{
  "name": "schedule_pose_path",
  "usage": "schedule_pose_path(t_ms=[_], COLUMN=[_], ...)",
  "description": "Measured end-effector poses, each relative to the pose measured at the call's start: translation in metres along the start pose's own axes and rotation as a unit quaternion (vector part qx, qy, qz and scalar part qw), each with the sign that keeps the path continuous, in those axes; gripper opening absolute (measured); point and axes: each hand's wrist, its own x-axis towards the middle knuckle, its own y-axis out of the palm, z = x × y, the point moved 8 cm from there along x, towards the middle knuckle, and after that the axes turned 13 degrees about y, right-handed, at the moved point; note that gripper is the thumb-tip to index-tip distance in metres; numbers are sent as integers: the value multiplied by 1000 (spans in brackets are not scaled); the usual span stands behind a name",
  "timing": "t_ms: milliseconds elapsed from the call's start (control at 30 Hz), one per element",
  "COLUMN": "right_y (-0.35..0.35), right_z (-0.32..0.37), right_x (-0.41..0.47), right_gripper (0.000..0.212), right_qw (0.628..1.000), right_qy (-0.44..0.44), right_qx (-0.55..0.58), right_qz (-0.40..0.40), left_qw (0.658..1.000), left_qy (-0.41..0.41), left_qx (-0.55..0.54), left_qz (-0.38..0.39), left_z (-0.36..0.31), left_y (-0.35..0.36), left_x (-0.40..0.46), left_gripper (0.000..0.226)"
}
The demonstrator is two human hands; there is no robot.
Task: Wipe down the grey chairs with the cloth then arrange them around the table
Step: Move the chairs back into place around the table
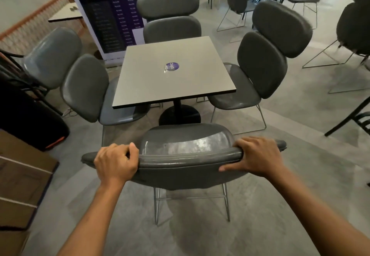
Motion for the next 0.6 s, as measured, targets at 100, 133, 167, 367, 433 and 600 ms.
schedule_pose_path(t_ms=[100, 133, 167, 367, 433, 600], right_y=[-6, -7, -7, -2, -4, -5], right_z=[-1, -1, -1, -6, -10, -29], right_x=[1, 3, 5, 35, 53, 96], right_gripper=[81, 78, 77, 79, 81, 85], right_qw=[993, 991, 989, 989, 989, 991], right_qy=[-30, -35, -40, -35, -36, -38], right_qx=[29, 39, 46, 36, 32, 32], right_qz=[-108, -125, -136, -141, -137, -125], left_qw=[1000, 1000, 1000, 1000, 1000, 1000], left_qy=[11, 14, 18, 11, 0, -22], left_qx=[-10, -12, -13, -15, -8, 0], left_qz=[-15, -15, -16, -7, -3, 1], left_z=[6, 8, 9, 7, 4, -4], left_y=[5, 8, 10, 23, 30, 48], left_x=[6, 8, 10, 33, 45, 74], left_gripper=[54, 54, 54, 55, 56, 56])
